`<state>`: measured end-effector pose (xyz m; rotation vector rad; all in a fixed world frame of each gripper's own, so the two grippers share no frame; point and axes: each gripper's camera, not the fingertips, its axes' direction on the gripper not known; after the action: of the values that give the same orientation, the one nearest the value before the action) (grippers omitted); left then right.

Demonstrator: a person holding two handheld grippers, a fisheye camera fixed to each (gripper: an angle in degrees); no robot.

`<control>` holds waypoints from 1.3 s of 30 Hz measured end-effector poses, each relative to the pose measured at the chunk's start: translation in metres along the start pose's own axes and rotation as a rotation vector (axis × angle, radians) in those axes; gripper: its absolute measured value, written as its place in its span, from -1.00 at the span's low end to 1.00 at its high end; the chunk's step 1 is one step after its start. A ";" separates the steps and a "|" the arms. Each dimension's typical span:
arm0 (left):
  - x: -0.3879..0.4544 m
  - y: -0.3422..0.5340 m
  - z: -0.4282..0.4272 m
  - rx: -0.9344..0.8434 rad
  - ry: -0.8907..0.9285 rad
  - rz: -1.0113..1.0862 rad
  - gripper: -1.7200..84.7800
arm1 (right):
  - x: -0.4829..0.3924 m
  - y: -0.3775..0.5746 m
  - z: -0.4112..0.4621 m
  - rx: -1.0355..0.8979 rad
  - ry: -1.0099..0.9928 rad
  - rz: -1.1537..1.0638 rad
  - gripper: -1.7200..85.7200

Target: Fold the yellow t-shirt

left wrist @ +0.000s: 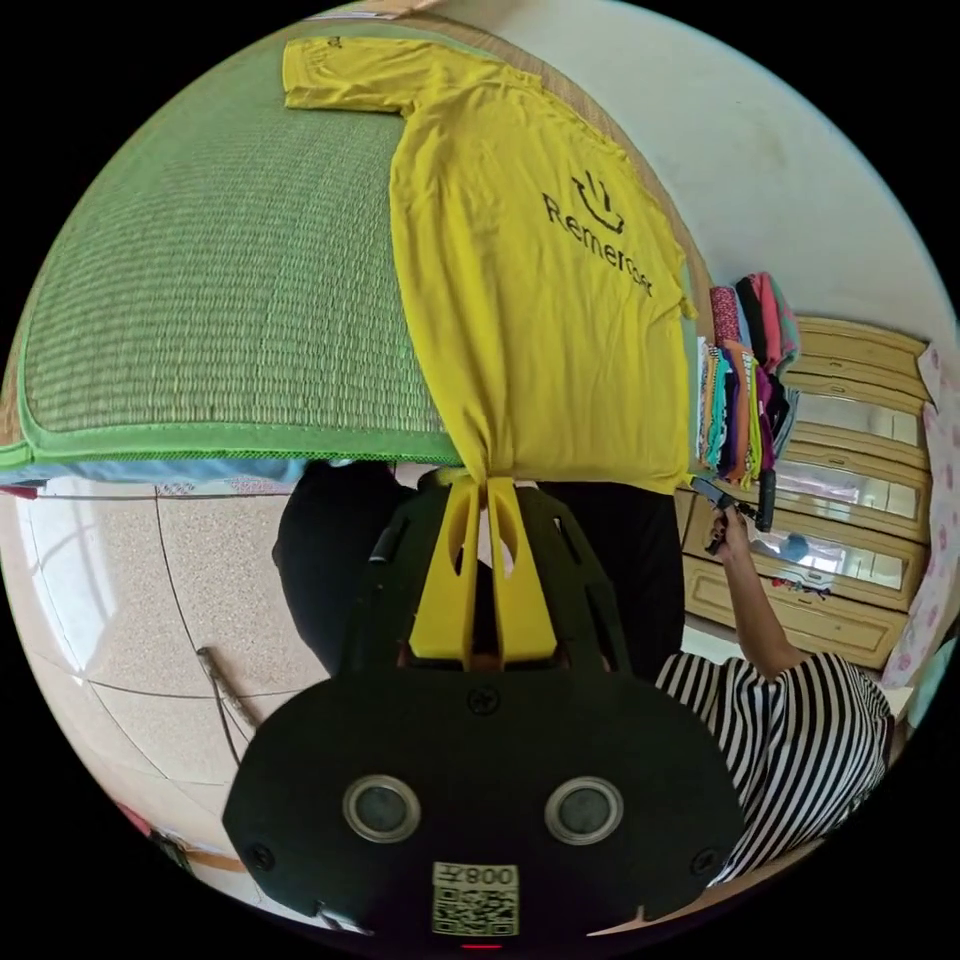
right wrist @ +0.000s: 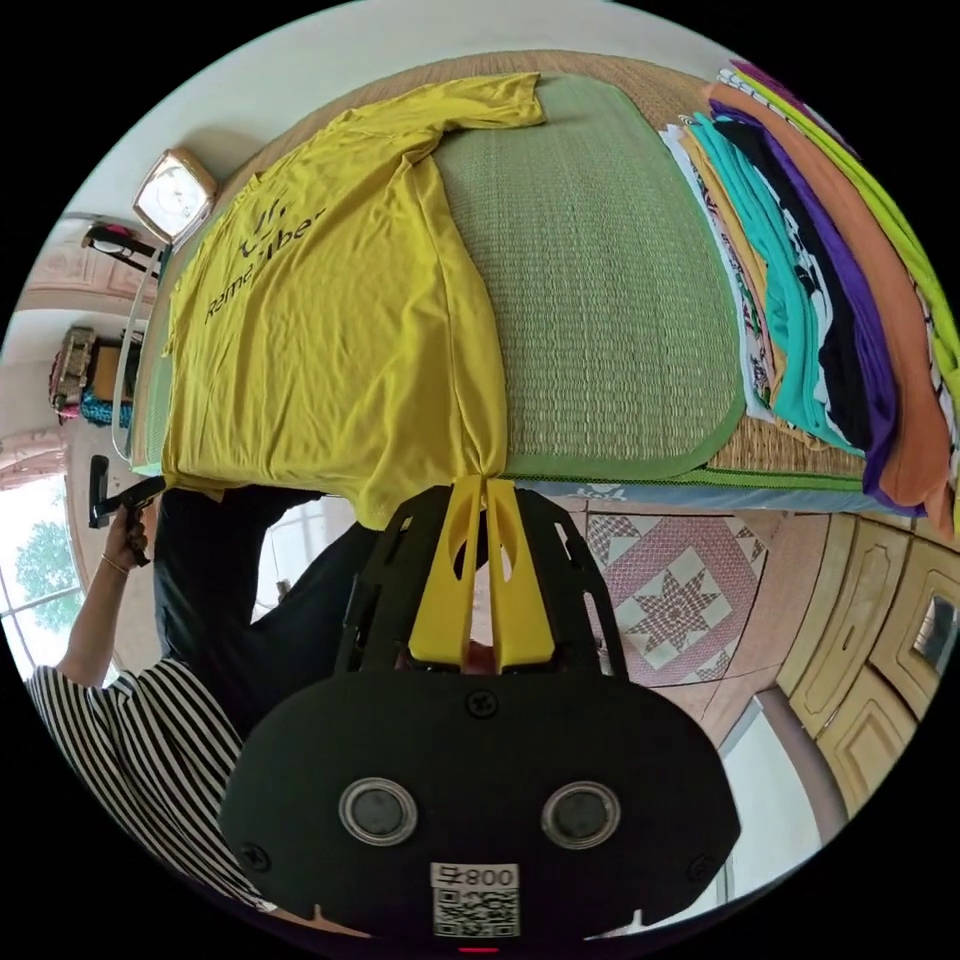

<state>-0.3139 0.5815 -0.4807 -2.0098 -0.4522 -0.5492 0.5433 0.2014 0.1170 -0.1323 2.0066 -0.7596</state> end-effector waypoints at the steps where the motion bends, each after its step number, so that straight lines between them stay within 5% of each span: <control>1: 0.000 0.009 -0.010 0.027 0.030 0.019 -0.93 | 0.003 0.000 -0.007 0.005 -0.029 -0.015 -0.94; 10: 0.015 0.073 -0.104 0.206 0.113 0.222 -0.94 | 0.026 0.020 -0.109 0.114 -0.460 -0.169 -0.95; 19: -0.055 0.095 -0.065 0.120 0.144 0.013 -0.83 | 0.079 0.017 -0.016 -0.131 -0.456 -0.008 -0.96; 25: -0.087 0.132 -0.053 0.147 0.190 -0.082 -0.72 | 0.098 0.021 -0.014 -0.103 -0.503 0.050 -0.96; 39: -0.055 0.149 -0.088 0.253 0.196 0.097 -0.93 | 0.091 -0.003 -0.054 -0.076 -0.545 -0.021 -0.96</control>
<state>-0.2979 0.4303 -0.5800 -1.7075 -0.2868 -0.5911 0.4491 0.1886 0.0702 -0.3646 1.5148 -0.5819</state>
